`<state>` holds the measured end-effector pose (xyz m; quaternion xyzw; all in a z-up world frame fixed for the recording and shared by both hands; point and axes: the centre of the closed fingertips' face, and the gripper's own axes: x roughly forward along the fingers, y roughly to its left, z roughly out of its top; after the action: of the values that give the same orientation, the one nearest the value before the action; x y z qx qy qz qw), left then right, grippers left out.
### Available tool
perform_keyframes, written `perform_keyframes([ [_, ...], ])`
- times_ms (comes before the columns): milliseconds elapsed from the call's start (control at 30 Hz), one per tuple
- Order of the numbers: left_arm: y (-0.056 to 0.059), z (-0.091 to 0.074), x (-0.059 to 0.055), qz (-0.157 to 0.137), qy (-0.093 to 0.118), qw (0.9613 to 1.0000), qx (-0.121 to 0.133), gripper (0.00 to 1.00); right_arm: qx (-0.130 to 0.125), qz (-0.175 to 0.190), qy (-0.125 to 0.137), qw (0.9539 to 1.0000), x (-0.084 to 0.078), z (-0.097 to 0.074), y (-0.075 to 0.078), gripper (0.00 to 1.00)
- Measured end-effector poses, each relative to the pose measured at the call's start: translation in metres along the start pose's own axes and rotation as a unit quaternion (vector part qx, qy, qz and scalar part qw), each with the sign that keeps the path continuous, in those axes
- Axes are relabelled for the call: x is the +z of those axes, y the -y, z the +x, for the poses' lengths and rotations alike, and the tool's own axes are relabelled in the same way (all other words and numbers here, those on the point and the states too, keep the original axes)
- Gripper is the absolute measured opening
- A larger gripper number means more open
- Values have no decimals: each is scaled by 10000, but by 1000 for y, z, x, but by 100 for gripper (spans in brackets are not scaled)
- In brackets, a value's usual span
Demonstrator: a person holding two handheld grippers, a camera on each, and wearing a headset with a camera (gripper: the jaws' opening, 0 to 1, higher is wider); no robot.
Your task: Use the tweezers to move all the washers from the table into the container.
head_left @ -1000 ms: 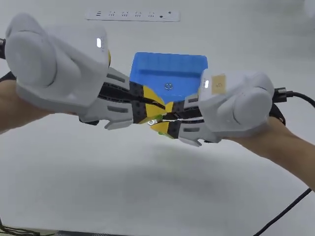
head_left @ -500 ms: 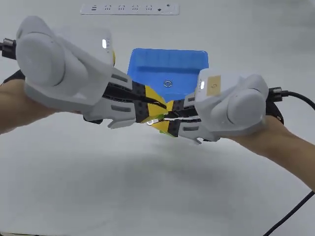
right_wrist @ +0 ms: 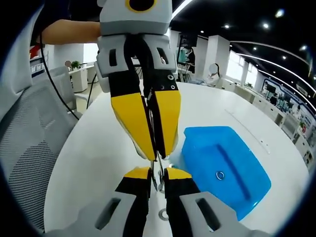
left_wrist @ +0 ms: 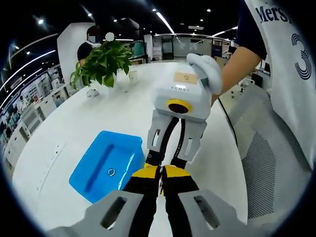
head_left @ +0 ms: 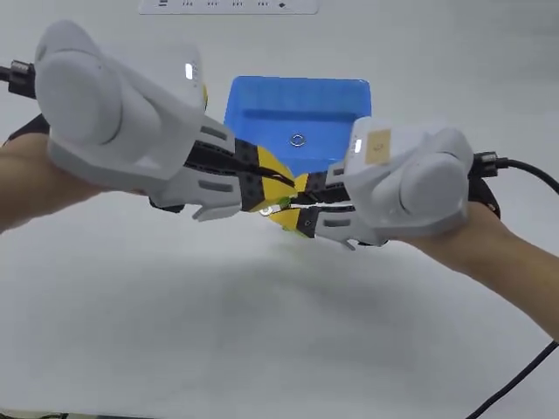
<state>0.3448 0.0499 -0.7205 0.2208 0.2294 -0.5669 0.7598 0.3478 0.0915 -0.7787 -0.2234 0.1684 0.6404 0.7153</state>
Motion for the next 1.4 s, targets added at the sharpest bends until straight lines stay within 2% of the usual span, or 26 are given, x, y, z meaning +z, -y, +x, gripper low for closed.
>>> perform_keyframes([
  [233, -4, -1, 1, 32, 26, 10000, 53, 6, -14, 18, 23, 10000, 2, 1, 3, 11],
  [600, -4, 0, -1, -96, 41, 9999, 25, 7, 24, 84, 0, 10000, 1, 4, 2, 12],
  [767, -1, 4, -1, -111, 71, 9999, -48, 7, 169, -56, -155, 9997, -4, 3, 0, 12],
  [933, -4, 6, 0, -150, 139, 9998, -50, 7, 271, -78, -170, 9995, -6, 3, 1, 11],
  [1133, -7, 7, -5, -158, 120, 9998, -24, 7, 301, -31, -100, 9995, -6, 4, 3, 10],
  [1400, -5, 4, -7, -285, 94, 9996, -7, 7, 308, -85, -49, 9995, -4, 5, 0, 10],
])
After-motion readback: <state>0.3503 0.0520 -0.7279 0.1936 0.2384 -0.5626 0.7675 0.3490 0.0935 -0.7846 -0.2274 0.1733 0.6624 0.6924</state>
